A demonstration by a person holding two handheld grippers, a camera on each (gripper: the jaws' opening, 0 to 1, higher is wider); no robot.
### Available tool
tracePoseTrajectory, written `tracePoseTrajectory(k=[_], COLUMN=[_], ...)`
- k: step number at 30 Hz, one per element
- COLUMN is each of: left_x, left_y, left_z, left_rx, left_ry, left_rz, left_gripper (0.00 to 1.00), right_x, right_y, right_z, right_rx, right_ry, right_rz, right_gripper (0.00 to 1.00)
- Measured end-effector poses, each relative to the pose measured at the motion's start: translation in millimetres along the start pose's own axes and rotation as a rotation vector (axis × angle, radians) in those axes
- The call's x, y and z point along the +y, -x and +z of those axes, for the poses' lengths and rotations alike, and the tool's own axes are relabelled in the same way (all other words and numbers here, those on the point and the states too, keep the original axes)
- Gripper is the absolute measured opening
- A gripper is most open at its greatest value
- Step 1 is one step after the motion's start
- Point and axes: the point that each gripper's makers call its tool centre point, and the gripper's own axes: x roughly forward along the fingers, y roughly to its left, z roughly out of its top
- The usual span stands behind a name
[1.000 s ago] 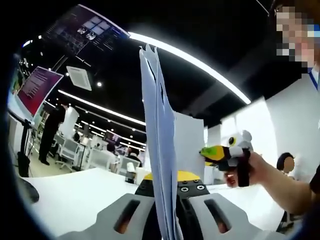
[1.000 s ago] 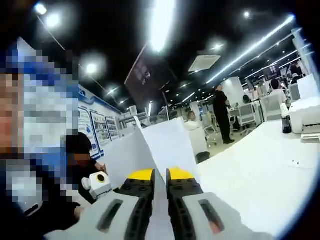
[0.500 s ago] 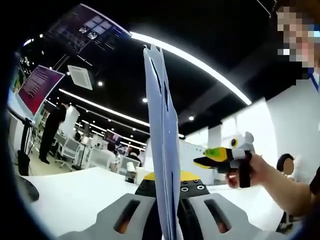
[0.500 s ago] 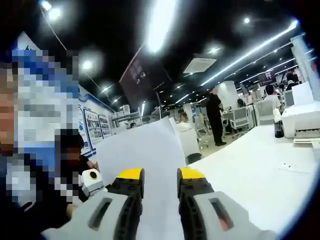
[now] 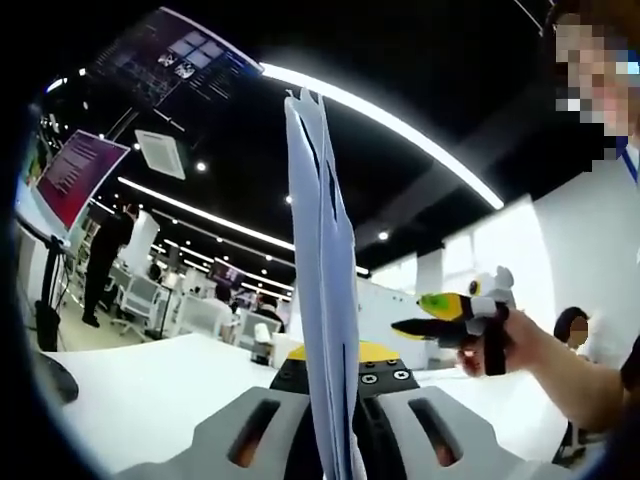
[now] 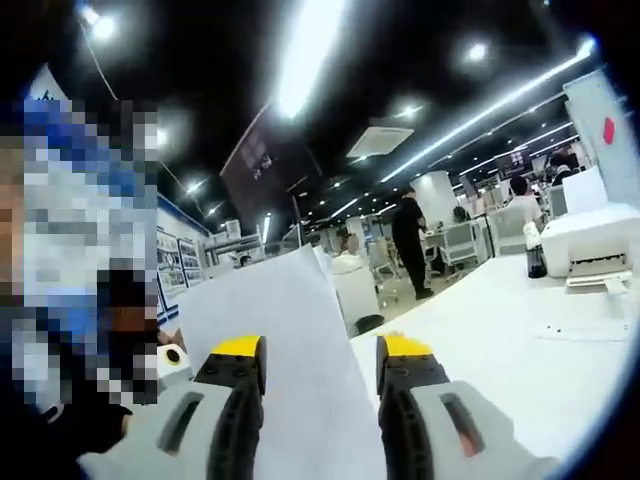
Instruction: Organize the stack of printing papers by aligning and flattening the scattered papers on the table
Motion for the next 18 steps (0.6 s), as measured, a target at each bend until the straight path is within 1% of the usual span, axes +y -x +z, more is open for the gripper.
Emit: tracePoseTrajectory(k=[5,10,18], left_x=[-1.1,-2.3,-2.4], left_y=[-0.6,-1.2,-1.0], left_z=[-0.3,-0.6,-0.4], left_rx=[0.002,0.005,0.006], left_ry=[-0.001,0.000,0.003], left_rz=[-0.002,-0.003,-0.002], left_gripper=[0.06,0.06,0.06], right_x=[-5.1,-10.2,-14.7], right_y=[3.6,7.8,12.6], right_z=[-1.5,-4.7,-7.6], right_rx=[0.002,0.011,0.018], right_ry=[0.009,0.022,0.028], right_rz=[-0.030,-0.060,-0.086], right_gripper=[0.49,0.52,0.56])
